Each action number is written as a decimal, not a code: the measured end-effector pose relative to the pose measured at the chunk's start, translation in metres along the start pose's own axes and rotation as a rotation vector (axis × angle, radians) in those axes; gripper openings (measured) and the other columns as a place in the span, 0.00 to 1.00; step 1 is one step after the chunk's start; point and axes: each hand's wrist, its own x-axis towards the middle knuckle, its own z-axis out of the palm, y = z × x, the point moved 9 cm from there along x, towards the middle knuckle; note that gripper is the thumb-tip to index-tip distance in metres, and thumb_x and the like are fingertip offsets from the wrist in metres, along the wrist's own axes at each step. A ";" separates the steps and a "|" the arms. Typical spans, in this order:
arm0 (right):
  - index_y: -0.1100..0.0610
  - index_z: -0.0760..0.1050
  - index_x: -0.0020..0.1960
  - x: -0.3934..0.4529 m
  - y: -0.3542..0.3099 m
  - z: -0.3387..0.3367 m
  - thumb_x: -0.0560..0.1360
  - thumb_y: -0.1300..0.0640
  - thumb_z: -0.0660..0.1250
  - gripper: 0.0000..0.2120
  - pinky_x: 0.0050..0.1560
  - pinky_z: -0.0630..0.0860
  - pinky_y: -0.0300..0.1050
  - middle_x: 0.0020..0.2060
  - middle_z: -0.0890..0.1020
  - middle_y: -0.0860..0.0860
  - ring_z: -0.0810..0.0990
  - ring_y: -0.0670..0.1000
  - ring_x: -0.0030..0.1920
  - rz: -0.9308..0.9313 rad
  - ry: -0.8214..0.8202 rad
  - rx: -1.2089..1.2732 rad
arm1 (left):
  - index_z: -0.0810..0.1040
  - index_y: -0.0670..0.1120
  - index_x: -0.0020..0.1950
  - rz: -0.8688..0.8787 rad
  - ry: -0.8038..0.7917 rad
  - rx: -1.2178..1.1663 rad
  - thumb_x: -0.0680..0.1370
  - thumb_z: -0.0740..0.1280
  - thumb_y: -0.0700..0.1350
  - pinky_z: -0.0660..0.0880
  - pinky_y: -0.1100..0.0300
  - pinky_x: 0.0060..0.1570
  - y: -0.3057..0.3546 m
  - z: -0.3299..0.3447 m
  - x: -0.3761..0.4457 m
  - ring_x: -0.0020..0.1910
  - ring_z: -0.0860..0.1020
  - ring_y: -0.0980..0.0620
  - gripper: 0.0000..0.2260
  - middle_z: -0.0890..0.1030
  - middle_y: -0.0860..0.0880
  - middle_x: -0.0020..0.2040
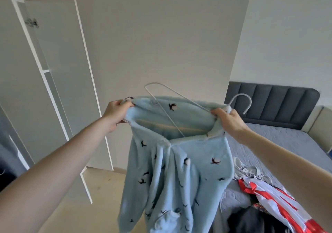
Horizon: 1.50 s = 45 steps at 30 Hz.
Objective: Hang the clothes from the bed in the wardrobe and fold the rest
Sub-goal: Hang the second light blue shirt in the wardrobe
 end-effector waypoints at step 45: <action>0.59 0.71 0.31 -0.033 -0.042 0.017 0.69 0.35 0.66 0.26 0.30 0.66 0.45 0.25 0.69 0.45 0.66 0.45 0.27 -0.252 -0.058 -0.329 | 0.74 0.42 0.44 0.511 -0.779 0.546 0.83 0.63 0.60 0.64 0.59 0.34 0.040 0.126 -0.115 0.32 0.65 0.55 0.21 0.68 0.53 0.33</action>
